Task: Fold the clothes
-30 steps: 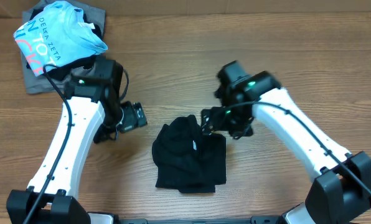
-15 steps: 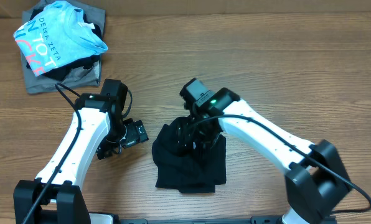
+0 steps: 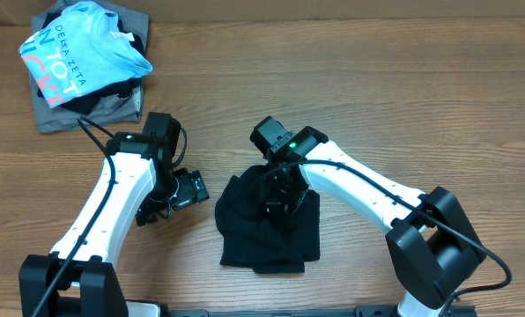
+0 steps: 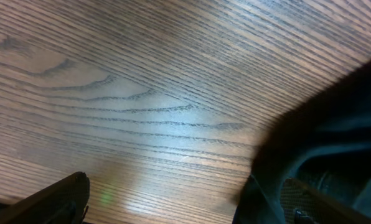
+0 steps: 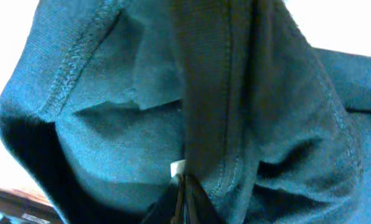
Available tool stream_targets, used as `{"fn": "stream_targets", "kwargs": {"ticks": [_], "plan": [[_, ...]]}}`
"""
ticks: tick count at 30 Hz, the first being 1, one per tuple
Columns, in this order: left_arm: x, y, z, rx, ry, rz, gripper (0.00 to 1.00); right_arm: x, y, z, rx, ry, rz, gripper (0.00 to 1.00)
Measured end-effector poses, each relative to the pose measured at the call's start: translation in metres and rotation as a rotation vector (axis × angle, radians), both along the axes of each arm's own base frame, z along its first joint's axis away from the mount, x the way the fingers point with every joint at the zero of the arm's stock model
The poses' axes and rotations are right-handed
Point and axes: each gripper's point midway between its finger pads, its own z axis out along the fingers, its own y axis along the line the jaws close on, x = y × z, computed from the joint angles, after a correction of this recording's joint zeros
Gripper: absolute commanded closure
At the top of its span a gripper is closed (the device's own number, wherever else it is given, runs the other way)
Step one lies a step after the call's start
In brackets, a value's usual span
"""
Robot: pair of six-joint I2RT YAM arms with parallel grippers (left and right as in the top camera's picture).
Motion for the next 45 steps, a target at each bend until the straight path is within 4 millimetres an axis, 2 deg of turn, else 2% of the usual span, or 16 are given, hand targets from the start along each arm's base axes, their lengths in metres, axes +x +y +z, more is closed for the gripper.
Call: {"fn": "stream_targets", "kwargs": {"ticks": [7,13,14,16,17,20,24,26,35,38,40,45], "plan": [[0.000,0.001,0.000,0.004,0.000,0.000,0.00,-0.007,-0.012,0.004,-0.062,0.028,-0.008,0.96],[0.000,0.001,0.000,0.008,-0.001,0.000,0.00,0.005,-0.009,0.029,-0.070,-0.008,-0.012,0.96],[0.000,0.001,0.000,0.008,-0.001,-0.001,0.00,0.007,-0.007,0.032,-0.068,-0.016,-0.013,0.90],[0.000,0.002,0.000,0.011,-0.001,-0.001,0.00,0.010,-0.006,0.034,-0.066,-0.029,-0.010,0.64],[0.000,0.002,0.000,0.011,-0.001,-0.001,0.00,0.010,-0.007,0.034,-0.067,-0.029,-0.014,0.56],[0.000,0.002,0.000,0.011,-0.001,-0.001,0.00,0.014,-0.004,0.034,-0.059,-0.045,-0.015,0.52],[0.000,0.002,0.000,0.011,-0.001,-0.001,0.00,0.024,0.004,0.030,-0.022,-0.090,-0.018,0.56],[0.000,0.002,0.000,0.011,-0.001,-0.001,0.00,0.024,0.004,0.022,-0.019,-0.093,-0.019,0.65],[0.001,0.002,0.000,0.011,-0.004,-0.001,0.00,0.014,-0.003,0.001,-0.041,-0.067,-0.030,0.67],[0.001,0.002,0.000,0.011,-0.004,-0.001,0.00,0.010,-0.005,-0.005,-0.049,-0.056,-0.035,0.79],[0.001,0.002,0.000,0.011,-0.004,-0.001,0.00,0.008,-0.007,-0.008,-0.057,-0.047,-0.041,0.96],[0.001,0.002,0.000,0.011,-0.004,-0.001,0.00,0.009,-0.006,-0.008,-0.054,-0.050,-0.061,0.96]]}}
